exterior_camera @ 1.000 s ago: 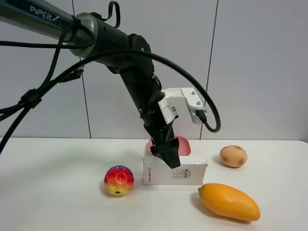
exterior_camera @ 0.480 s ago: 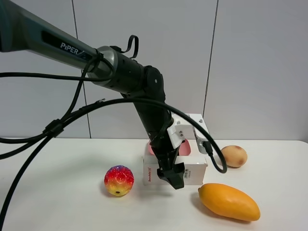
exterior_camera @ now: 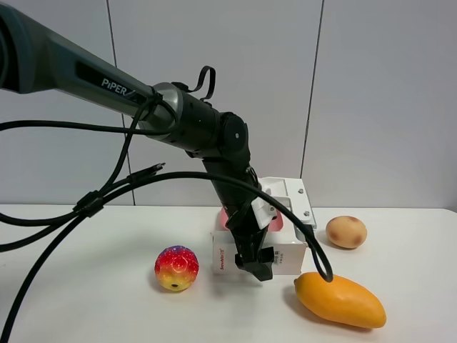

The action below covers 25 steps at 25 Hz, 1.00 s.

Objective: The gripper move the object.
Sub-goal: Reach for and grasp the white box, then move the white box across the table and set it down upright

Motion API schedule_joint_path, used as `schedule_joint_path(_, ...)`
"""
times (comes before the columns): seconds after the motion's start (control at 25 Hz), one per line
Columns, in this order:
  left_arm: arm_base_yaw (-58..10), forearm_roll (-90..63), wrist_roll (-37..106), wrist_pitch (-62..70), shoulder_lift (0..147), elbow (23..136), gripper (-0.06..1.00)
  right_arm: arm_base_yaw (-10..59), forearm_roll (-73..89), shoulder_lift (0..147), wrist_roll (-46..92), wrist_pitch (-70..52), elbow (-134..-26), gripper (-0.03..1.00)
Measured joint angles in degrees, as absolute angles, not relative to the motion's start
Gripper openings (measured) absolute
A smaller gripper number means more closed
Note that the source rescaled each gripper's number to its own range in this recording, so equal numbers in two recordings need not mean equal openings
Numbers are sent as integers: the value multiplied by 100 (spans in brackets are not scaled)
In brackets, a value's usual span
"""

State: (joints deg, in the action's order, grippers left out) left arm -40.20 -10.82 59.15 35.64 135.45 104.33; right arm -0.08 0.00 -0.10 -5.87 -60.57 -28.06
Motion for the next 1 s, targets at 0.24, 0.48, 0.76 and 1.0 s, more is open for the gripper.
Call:
schedule_joint_path(0.24,-4020,-1053,5958,3610,13545,10435,0,-8,0,-10,-587,-6057,-2806,100)
schedule_joint_path(0.48,-4020,-1009,5863,4275,13318,10803,1,-8,0,-10,-587,-6057,-2806,100)
schedule_joint_path(0.76,-4020,-837,3905,5733,12656,12183,1,-8,0,-10,-587,-6057,-2806,100)
schedule_joint_path(1.0,-4015,-412,2158,6884,12521,12978,1,-8,0,-10,-587,-6057,-2806,100)
